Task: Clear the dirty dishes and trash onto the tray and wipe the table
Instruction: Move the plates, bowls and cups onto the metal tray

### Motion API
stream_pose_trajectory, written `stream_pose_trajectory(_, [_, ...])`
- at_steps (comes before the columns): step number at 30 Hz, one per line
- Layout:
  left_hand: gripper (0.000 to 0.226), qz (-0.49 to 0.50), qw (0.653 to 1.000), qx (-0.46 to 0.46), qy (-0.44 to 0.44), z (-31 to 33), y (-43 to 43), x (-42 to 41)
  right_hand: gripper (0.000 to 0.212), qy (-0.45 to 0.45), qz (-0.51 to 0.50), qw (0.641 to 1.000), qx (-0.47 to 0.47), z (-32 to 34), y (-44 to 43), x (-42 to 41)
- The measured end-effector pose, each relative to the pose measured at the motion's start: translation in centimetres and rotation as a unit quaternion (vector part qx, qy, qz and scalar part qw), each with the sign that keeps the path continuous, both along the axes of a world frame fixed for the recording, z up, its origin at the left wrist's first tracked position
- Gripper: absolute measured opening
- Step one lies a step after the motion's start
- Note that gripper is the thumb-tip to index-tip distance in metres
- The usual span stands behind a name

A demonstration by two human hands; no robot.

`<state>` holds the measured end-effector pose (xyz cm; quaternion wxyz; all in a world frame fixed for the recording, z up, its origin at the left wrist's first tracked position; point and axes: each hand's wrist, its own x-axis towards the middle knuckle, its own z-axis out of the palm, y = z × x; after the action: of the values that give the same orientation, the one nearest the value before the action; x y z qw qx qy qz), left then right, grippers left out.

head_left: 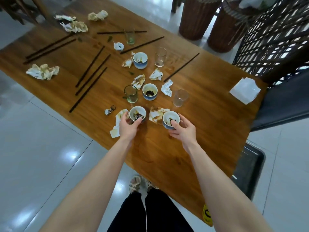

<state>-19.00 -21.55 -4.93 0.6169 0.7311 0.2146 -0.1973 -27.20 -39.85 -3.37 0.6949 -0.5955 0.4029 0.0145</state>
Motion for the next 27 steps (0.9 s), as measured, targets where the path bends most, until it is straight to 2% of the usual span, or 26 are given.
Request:
stream_pose_trajectory(5, [0.086, -0.065, 0.998, 0.002, 0.008, -0.7, 1.1, 1.2, 0.059, 0.006, -0.032, 0.999, -0.013, 0.2, 1.3, 0.4])
stream_pose_trajectory(10, [0.088, -0.13, 0.991, 0.036, -0.013, -0.8, 1.5, 2.1, 0.061, 0.009, -0.078, 0.997, -0.026, 0.4, 2.9, 0.3])
stream_pose_trajectory(20, [0.082, -0.162, 0.983, 0.067, -0.052, -0.9, 2.0, 2.5, 0.06, 0.006, -0.129, 0.991, -0.042, 0.5, 4.9, -0.3])
stream_pose_trajectory(27, [0.084, -0.18, 0.982, 0.036, -0.053, -0.3, 2.1, 2.6, 0.058, 0.006, -0.159, 0.986, -0.045, 0.8, 5.4, -1.5])
